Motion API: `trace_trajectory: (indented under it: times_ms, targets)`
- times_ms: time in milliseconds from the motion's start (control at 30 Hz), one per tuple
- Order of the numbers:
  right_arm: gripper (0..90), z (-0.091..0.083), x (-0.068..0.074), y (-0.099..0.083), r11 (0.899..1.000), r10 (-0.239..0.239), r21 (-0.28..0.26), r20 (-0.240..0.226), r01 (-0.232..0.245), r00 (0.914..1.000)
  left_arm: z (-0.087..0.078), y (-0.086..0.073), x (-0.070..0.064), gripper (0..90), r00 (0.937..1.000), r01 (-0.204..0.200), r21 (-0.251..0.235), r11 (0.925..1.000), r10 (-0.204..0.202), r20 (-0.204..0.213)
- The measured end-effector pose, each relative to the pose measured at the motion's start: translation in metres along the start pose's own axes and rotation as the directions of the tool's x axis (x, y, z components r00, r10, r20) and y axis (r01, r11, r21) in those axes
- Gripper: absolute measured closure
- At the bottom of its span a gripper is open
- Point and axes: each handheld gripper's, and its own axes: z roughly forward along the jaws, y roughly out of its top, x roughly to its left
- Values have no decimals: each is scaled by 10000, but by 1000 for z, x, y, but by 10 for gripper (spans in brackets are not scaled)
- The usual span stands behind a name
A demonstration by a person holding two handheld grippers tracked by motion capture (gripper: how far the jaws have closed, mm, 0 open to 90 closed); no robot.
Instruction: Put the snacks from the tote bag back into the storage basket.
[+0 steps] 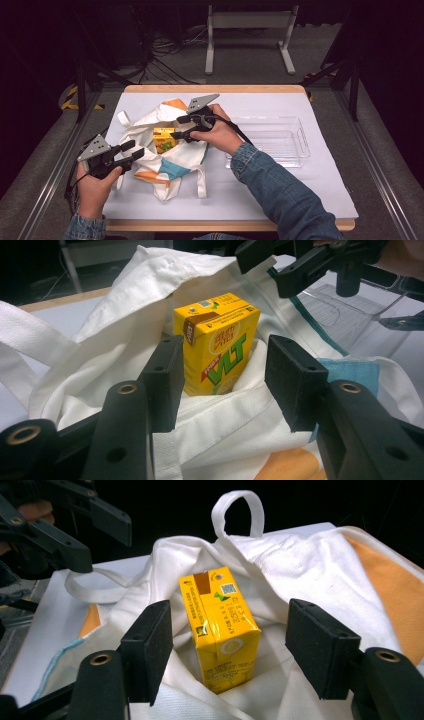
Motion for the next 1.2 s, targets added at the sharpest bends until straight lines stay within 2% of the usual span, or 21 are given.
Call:
trace_trajectory:
  times_ms: [567,800,933,1000,1100,1200]
  targets:
    - [342,39,0,-10,9963,-289,804,-98,296,9995,-4,0,1,479,9996,-276,-132,9995,275,-43]
    - [356,48,1,-11,9945,-392,975,-14,391,9992,-4,0,0,470,9998,-203,-178,9996,204,66]
    - [397,49,2,-11,9934,-457,1051,8,454,9990,-4,1,1,452,9997,-223,-158,9996,224,55]
    - [457,49,1,-10,9924,-555,1103,-8,553,9985,-4,1,1,418,9996,-269,-184,9995,270,26]
    - [467,49,2,-9,9918,-585,1137,-34,585,9983,-5,1,1,405,9997,-228,-243,9994,227,-11]
    - [512,48,1,-8,9910,-627,1167,-295,657,9976,-6,1,2,392,9997,-209,-312,9993,206,-90]
